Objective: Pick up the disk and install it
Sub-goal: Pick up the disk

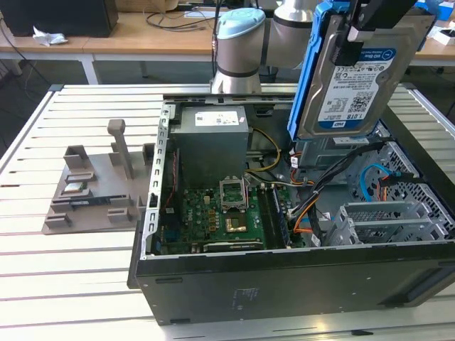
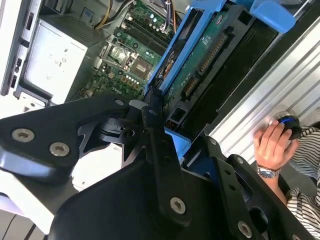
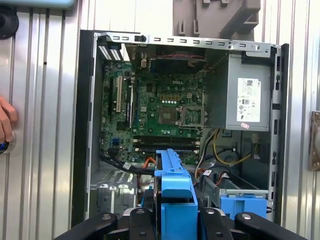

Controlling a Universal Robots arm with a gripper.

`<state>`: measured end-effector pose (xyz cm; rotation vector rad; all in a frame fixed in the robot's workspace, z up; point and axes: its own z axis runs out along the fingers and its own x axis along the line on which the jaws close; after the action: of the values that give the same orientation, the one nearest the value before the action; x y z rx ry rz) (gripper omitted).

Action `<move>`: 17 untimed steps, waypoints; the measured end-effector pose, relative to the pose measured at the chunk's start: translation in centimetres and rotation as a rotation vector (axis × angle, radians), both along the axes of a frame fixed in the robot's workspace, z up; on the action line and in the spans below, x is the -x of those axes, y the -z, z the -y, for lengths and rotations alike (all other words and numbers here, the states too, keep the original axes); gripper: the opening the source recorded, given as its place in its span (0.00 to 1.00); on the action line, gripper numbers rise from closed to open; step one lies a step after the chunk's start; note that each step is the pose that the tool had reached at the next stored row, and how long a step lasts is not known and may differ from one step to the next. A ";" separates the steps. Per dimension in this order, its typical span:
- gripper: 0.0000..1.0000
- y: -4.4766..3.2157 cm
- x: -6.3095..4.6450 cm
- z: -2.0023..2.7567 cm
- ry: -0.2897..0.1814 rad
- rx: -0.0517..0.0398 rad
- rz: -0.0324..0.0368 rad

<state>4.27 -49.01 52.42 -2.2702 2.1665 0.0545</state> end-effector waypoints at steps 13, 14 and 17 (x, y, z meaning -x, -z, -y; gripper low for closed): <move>0.36 0.07 -0.1 2.24 0.000 0.0000 0.0000; 0.36 0.07 -0.1 2.40 0.000 0.0001 0.0000; 0.36 0.09 -0.1 2.90 0.000 0.0001 0.0000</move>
<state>4.37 -51.91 52.33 -2.2702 2.1665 0.0545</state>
